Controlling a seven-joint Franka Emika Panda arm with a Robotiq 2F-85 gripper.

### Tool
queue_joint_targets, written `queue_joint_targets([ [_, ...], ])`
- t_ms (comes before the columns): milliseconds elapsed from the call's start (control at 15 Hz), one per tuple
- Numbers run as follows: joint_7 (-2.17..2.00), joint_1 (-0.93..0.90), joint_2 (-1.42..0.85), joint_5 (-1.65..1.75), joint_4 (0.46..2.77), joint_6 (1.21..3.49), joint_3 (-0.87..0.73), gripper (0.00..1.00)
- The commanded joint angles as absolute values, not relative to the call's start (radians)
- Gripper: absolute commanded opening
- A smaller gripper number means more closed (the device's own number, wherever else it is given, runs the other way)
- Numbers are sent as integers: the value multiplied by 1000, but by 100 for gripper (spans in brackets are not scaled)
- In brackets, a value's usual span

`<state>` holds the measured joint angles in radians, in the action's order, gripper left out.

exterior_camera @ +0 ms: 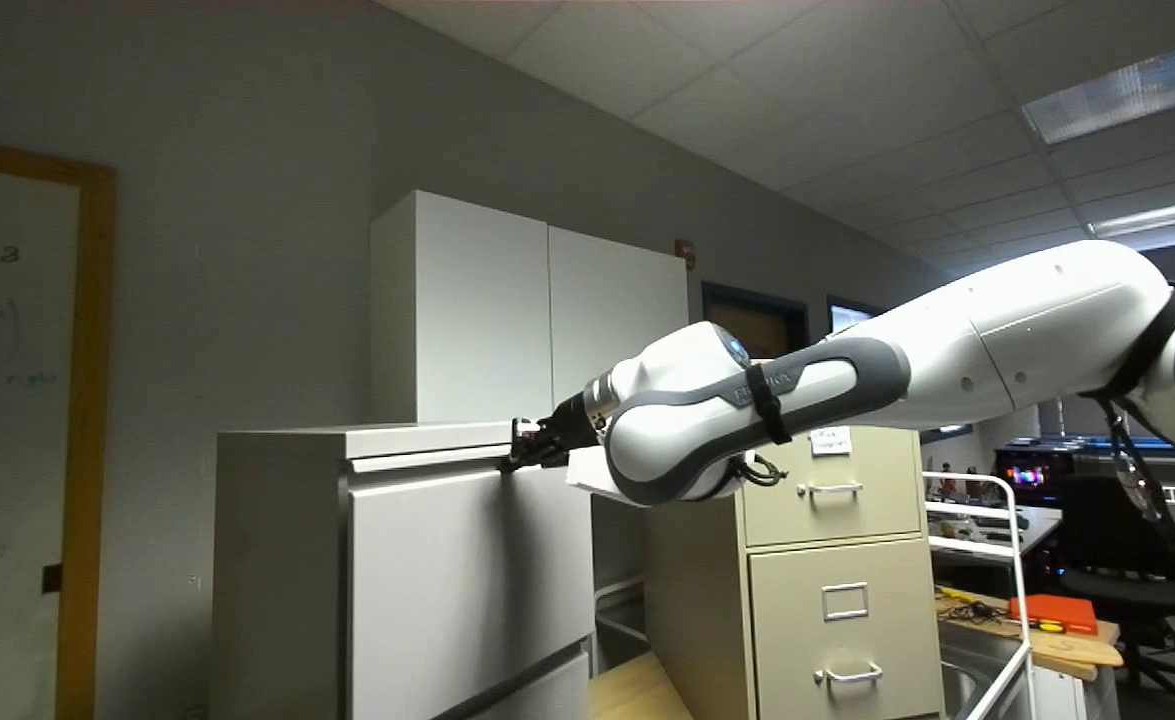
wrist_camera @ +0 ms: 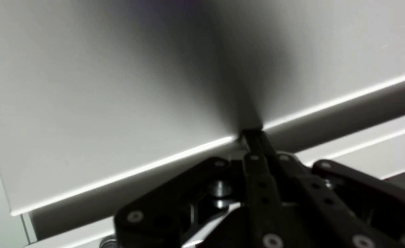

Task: Close the top drawer on the left

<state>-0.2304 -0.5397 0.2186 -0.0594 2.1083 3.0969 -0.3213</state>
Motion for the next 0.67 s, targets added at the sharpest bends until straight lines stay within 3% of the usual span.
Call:
queue_joint_targets([
  [0,-164,-613,151,-125,1998,3054,-391,0],
  [600,-18,-697,113,-275,1910,2895,-489,2],
])
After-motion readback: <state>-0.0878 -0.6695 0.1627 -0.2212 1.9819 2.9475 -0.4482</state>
